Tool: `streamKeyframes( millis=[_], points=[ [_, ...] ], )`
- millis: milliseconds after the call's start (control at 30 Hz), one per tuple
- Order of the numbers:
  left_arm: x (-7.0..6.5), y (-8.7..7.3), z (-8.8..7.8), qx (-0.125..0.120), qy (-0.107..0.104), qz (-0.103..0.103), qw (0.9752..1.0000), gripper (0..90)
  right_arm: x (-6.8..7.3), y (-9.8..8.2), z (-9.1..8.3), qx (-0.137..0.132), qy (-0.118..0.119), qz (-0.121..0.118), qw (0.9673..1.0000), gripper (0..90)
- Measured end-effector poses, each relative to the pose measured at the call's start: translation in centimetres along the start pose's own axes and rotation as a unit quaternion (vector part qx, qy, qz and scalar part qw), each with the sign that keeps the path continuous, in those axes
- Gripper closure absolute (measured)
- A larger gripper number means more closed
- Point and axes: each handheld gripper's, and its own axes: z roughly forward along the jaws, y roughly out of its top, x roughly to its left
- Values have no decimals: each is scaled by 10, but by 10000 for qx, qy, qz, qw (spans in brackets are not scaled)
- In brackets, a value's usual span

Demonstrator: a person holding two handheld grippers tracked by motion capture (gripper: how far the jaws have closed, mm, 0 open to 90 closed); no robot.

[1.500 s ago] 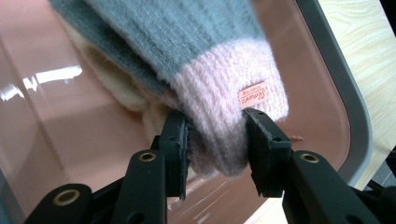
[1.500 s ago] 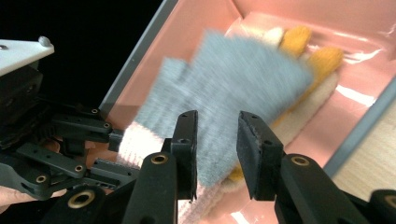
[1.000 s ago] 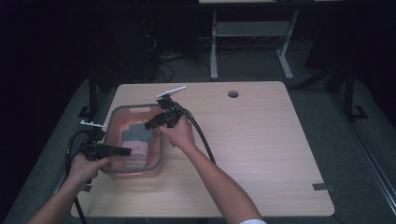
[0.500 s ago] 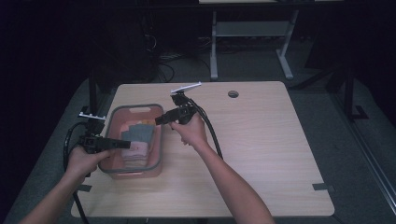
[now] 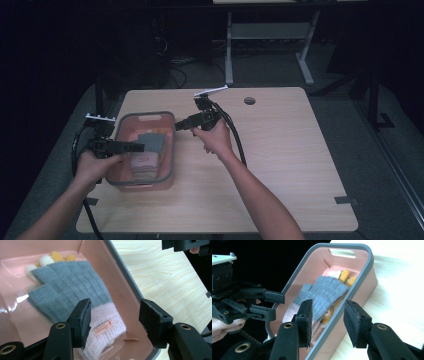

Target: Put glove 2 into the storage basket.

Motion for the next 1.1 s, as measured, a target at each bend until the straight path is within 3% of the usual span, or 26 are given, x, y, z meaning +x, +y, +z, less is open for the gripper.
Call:
streamKeyframes(
  millis=[500, 1100],
  points=[
    [-27, 13, 13, -109, -337, 183, 9992, 379, -21, -12, -25, -173, -93, 125, 9997, 542],
    [-54, 23, 30, -45, -488, 469, 9977, 347, -40, -27, -59, -391, -227, 270, 9986, 500]
  ],
)
